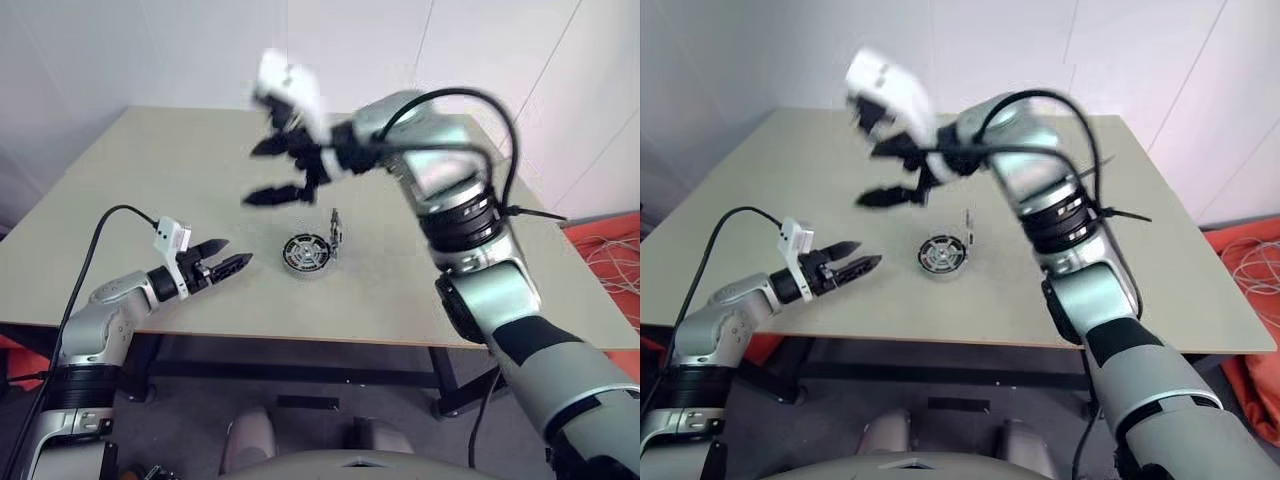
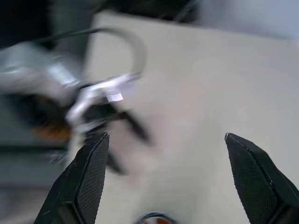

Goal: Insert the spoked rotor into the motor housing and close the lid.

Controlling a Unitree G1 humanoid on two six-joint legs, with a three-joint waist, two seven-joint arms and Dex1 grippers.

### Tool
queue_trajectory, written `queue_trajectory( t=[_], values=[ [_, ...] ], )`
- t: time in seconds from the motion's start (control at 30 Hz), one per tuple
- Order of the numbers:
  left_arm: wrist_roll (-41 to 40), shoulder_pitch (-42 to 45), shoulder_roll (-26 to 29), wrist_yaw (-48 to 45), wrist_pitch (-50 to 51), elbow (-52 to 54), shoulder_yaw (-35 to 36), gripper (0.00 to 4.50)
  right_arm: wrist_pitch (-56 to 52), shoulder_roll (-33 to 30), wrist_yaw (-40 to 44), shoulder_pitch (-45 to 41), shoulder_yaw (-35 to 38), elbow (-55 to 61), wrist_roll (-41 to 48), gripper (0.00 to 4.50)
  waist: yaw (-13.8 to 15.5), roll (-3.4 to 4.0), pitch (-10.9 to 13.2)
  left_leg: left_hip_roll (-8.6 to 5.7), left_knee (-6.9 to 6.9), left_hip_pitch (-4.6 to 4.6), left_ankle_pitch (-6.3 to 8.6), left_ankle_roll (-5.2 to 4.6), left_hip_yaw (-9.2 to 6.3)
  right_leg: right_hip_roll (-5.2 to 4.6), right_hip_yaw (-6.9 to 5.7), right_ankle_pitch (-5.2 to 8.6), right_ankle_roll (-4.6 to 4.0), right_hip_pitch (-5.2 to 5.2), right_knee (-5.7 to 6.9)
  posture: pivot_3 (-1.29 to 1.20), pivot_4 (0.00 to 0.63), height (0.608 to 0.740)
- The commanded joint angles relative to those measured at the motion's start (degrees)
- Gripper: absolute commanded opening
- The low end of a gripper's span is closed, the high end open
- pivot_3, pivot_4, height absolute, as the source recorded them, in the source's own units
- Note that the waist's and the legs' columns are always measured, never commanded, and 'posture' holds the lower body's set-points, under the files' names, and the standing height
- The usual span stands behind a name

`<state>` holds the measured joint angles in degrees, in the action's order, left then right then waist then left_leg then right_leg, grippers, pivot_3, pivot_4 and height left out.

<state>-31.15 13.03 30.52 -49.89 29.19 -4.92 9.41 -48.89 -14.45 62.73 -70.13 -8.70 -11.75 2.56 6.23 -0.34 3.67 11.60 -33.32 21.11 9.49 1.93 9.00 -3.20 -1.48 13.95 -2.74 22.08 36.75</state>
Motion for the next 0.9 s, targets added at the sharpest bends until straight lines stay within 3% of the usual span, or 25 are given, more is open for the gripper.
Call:
queue_trajectory(
  t=[0.03,0.23,0.47,0.7,0.9],
  values=[
    [-0.59,0.38,0.31,-0.68,-1.93,1.99,1.53,4.50,5.01,-6.16,-8.71,3.41,8.78,-5.25,0.22,4.47,0.26,-0.03,-0.01,-0.02,0.00,0.00,0.00,0.01,0.00,-0.02,0.00,0.00,0.01,-0.02,0.00,0.00,0.000,0.740],
    [-0.31,0.62,1.38,-2.19,-2.85,0.93,1.43,4.50,5.89,-16.90,-12.00,20.08,13.64,-2.86,1.94,2.42,1.06,0.03,0.02,0.00,0.06,0.04,-0.12,0.19,0.03,0.04,-0.01,0.00,0.01,-0.03,-0.08,0.00,0.000,0.740],
    [0.83,2.85,2.25,-4.41,-5.03,-2.10,0.91,4.50,-0.21,-14.54,-17.12,34.56,18.06,9.68,8.22,0.02,0.68,0.34,0.06,0.19,0.12,0.05,-0.14,0.21,0.42,0.39,0.01,0.05,-0.10,0.20,-0.03,0.00,0.000,0.740],
    [1.09,2.73,3.00,-8.31,-7.28,-1.81,0.41,4.50,-3.74,-7.69,-21.47,38.04,14.67,16.77,12.38,0.02,0.95,0.33,0.05,0.22,0.10,-0.08,-0.07,0.10,0.67,0.24,0.02,0.06,-0.08,0.07,-0.01,0.00,0.000,0.740],
    [2.16,-0.40,6.34,-15.47,-10.90,-0.12,-1.51,4.50,-5.59,-5.67,-22.13,37.86,10.67,18.89,15.17,0.02,1.02,0.33,0.05,0.19,0.15,-0.05,-0.04,0.05,0.67,0.18,0.02,0.07,-0.06,0.09,-0.05,0.00,0.000,0.740]
  ],
)
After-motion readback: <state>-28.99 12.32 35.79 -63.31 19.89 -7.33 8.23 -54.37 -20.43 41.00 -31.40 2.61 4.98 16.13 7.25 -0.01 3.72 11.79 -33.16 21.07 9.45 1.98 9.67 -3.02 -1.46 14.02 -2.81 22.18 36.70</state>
